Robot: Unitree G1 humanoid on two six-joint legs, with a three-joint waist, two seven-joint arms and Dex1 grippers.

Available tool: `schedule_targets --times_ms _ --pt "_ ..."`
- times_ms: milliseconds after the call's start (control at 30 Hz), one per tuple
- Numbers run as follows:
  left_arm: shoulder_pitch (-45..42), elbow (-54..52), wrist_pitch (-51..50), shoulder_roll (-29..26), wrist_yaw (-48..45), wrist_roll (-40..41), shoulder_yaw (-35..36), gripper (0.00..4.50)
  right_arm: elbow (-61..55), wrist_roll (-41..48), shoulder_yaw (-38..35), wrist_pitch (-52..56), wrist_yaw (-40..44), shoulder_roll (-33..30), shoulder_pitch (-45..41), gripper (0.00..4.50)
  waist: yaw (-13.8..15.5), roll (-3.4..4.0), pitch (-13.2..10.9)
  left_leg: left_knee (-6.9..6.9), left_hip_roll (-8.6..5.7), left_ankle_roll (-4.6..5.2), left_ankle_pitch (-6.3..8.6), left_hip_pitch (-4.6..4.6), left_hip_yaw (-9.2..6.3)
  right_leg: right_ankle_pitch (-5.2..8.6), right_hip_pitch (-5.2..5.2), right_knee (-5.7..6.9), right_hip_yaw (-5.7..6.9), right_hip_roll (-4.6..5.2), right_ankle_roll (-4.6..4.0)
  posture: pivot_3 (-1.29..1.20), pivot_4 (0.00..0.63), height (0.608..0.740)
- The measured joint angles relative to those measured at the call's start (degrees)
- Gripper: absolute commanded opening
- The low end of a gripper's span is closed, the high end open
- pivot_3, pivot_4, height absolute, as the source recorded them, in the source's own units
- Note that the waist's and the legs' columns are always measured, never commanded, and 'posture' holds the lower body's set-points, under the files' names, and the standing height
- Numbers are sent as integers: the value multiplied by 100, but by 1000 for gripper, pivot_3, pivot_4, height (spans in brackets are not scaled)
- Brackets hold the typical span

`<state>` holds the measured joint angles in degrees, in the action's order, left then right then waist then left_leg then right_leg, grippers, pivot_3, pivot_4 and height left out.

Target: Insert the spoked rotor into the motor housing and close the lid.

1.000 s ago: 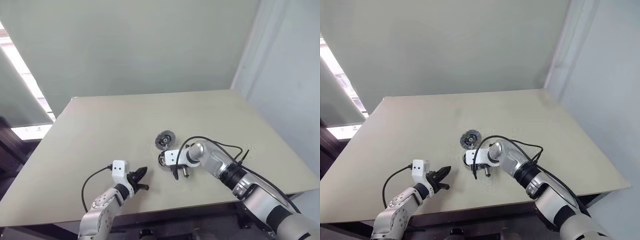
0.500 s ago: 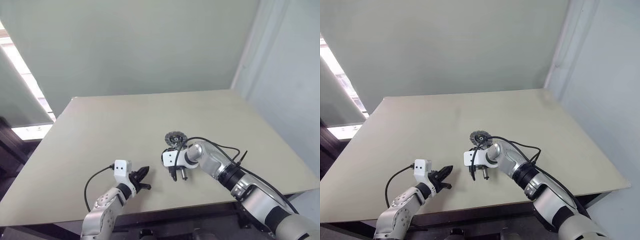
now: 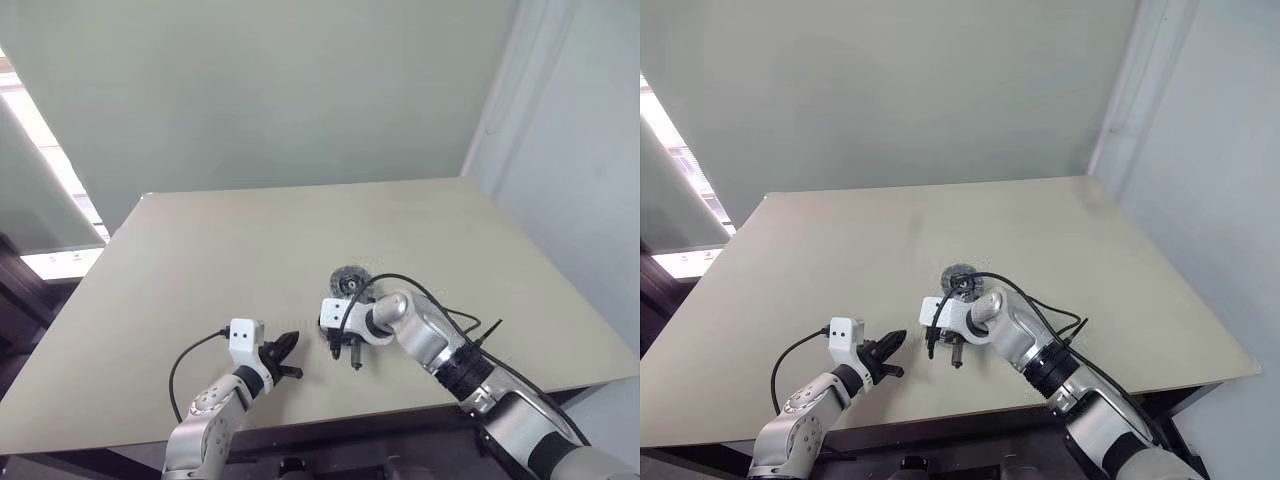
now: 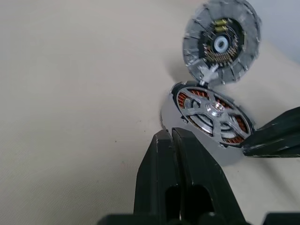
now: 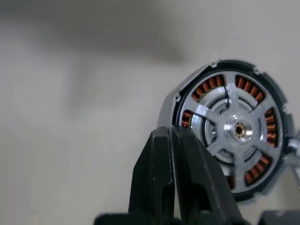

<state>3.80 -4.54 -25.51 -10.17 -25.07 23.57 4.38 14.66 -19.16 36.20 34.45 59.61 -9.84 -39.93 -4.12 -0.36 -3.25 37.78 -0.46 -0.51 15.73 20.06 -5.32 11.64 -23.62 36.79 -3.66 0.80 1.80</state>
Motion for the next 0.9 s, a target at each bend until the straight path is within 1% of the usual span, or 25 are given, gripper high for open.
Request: schedule_targets --times_ms 300,433,500,567,667,700,900 --pt "-31 56 6 3 -5 -13 -3 0 -416 10 17 509 -210 14 -1 95 2 0 0 3 0 0 0 -1 0 0 3 0 1 1 0 0 0 740" --pt "-33 83 48 16 -5 -15 -2 0 -660 41 -85 923 -629 301 169 95 1 0 0 -2 0 0 0 -1 -2 0 1 0 1 0 0 0 0 740" --pt "-35 104 72 22 -5 -15 -1 0 -699 73 2 943 -692 295 245 95 1 0 0 1 0 -1 0 0 0 0 1 0 1 1 0 0 0 740" --pt "-42 112 87 21 -8 -14 6 0 -719 64 145 916 -678 153 231 95 4 0 0 5 -2 -1 0 0 -2 1 5 -1 3 3 -1 0 0 740" --pt "-44 154 107 10 -9 -15 35 0 -736 50 391 891 -505 -94 166 717 3 0 0 9 -3 0 0 -1 0 4 7 -1 3 3 -6 0 0 740" --pt "-44 156 109 10 -9 -15 35 0 -759 52 435 891 -452 -147 160 995 3 0 0 8 -3 0 0 -1 -1 4 7 -1 3 3 -6 0 0 740" --pt "-115 198 127 8 -18 -17 33 0 -819 60 519 799 -456 -236 132 3079 -1 0 0 3 1 0 0 -1 -4 0 4 -1 6 0 0 0 0 740"
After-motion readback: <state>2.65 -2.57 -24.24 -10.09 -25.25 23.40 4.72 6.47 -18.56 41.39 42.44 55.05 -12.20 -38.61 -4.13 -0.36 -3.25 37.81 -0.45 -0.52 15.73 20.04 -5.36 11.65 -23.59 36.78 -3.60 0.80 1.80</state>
